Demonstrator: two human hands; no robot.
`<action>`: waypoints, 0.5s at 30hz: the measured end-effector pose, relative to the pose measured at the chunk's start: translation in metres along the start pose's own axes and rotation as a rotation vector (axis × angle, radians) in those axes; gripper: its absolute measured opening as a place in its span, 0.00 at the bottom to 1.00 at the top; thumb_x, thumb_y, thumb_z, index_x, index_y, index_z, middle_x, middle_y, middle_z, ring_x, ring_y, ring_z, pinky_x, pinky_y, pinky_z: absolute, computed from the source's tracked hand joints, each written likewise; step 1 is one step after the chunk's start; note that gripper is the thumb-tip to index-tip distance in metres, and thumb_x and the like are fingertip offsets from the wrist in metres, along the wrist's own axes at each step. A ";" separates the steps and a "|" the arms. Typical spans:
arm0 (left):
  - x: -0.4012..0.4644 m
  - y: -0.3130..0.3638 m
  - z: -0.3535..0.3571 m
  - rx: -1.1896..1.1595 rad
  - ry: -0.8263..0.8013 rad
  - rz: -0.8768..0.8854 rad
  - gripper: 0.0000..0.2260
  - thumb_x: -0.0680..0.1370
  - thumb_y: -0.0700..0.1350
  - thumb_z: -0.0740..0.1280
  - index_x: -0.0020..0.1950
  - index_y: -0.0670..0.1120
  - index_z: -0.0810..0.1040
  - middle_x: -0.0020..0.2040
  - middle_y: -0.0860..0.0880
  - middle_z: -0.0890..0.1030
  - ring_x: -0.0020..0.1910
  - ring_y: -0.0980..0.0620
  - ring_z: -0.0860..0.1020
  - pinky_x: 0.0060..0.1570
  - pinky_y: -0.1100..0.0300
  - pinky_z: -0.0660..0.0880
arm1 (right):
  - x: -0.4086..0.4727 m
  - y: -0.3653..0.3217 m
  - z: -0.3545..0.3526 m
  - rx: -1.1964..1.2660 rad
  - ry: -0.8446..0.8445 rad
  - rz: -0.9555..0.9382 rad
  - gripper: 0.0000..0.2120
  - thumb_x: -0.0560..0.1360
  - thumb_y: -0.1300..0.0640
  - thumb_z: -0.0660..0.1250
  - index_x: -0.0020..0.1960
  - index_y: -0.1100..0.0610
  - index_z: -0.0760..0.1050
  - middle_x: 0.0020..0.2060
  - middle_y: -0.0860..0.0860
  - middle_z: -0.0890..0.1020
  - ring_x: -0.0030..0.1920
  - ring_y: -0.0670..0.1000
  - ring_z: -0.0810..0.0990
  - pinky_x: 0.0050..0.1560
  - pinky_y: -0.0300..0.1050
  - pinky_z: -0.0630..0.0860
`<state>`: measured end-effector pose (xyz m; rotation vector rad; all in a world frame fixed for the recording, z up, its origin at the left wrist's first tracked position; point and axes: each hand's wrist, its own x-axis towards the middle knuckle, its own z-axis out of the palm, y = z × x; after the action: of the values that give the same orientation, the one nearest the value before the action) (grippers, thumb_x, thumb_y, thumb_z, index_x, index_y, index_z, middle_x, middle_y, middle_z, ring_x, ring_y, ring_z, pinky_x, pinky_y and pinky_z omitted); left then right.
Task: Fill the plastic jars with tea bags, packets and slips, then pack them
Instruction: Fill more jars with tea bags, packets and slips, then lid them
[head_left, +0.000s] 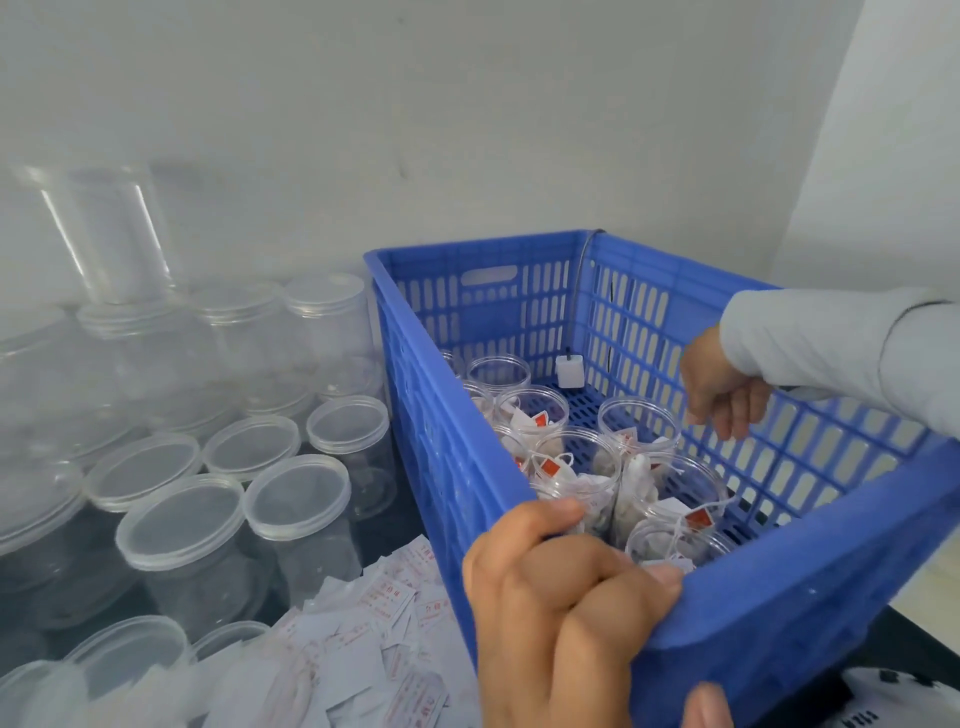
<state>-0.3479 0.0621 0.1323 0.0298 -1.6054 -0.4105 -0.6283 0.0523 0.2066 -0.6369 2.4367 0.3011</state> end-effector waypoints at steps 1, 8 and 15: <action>0.000 0.000 -0.001 -0.028 -0.026 -0.032 0.10 0.79 0.55 0.56 0.48 0.51 0.72 0.46 0.55 0.70 0.57 0.54 0.72 0.53 0.54 0.70 | -0.009 -0.003 -0.001 0.010 0.040 -0.007 0.12 0.79 0.58 0.63 0.55 0.66 0.76 0.40 0.57 0.84 0.35 0.51 0.83 0.32 0.41 0.79; 0.011 0.008 -0.028 -0.073 -0.230 -0.054 0.17 0.66 0.49 0.62 0.53 0.46 0.73 0.47 0.46 0.77 0.57 0.45 0.74 0.58 0.48 0.70 | -0.095 -0.060 -0.006 0.088 0.507 -0.293 0.16 0.79 0.55 0.60 0.41 0.62 0.80 0.40 0.54 0.85 0.38 0.51 0.83 0.43 0.43 0.79; 0.052 -0.008 -0.110 -0.035 -0.778 -0.053 0.27 0.69 0.40 0.71 0.67 0.39 0.71 0.67 0.43 0.71 0.68 0.49 0.67 0.68 0.59 0.63 | -0.209 -0.145 0.023 0.164 0.763 -0.704 0.11 0.78 0.57 0.61 0.45 0.57 0.81 0.35 0.47 0.84 0.38 0.49 0.83 0.39 0.39 0.74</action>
<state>-0.2473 0.0141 0.1822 -0.1293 -2.3651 -0.5274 -0.3958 0.0135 0.3048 -1.6975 2.6406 -0.5126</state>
